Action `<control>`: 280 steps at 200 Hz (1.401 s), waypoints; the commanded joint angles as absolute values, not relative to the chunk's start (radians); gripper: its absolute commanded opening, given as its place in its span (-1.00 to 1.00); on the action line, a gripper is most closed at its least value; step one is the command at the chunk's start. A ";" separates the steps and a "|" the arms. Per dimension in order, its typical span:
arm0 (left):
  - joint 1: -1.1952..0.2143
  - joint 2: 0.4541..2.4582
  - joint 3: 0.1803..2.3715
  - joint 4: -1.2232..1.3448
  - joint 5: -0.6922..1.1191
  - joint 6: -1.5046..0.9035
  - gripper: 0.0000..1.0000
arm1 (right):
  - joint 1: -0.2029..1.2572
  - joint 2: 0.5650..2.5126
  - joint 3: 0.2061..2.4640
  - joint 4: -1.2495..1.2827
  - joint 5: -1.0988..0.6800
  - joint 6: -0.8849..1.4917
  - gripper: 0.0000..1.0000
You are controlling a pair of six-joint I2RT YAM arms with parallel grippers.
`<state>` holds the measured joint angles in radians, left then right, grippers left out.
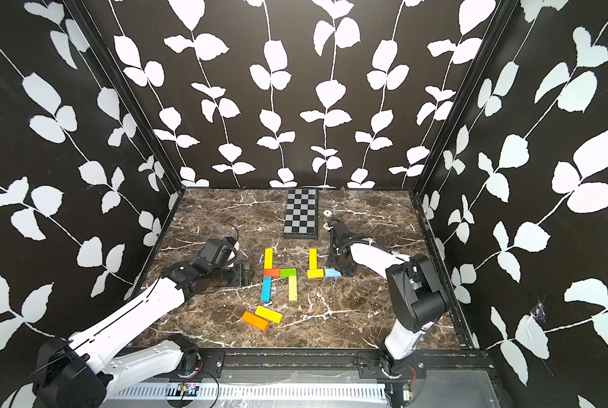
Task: Assemble the letter h with building blocks
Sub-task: Assemble the building block at the center of the board.
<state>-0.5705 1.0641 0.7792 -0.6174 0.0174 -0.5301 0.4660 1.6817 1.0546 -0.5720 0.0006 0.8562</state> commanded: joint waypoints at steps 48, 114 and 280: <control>-0.540 1.088 0.780 -0.697 -0.099 -0.601 0.72 | 0.775 1.754 1.275 -0.838 0.330 0.601 0.89; -0.477 1.094 0.744 -0.685 -0.064 -0.646 0.72 | 0.838 1.872 1.358 -0.874 0.403 0.594 0.91; -0.474 1.119 0.730 -0.657 -0.043 -0.616 0.70 | 0.821 1.987 1.420 -0.847 0.382 0.646 0.83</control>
<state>-0.4805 1.1259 0.7464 -0.6598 -0.0452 -0.6308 0.8291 1.9770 1.3922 -0.8238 0.3592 0.6186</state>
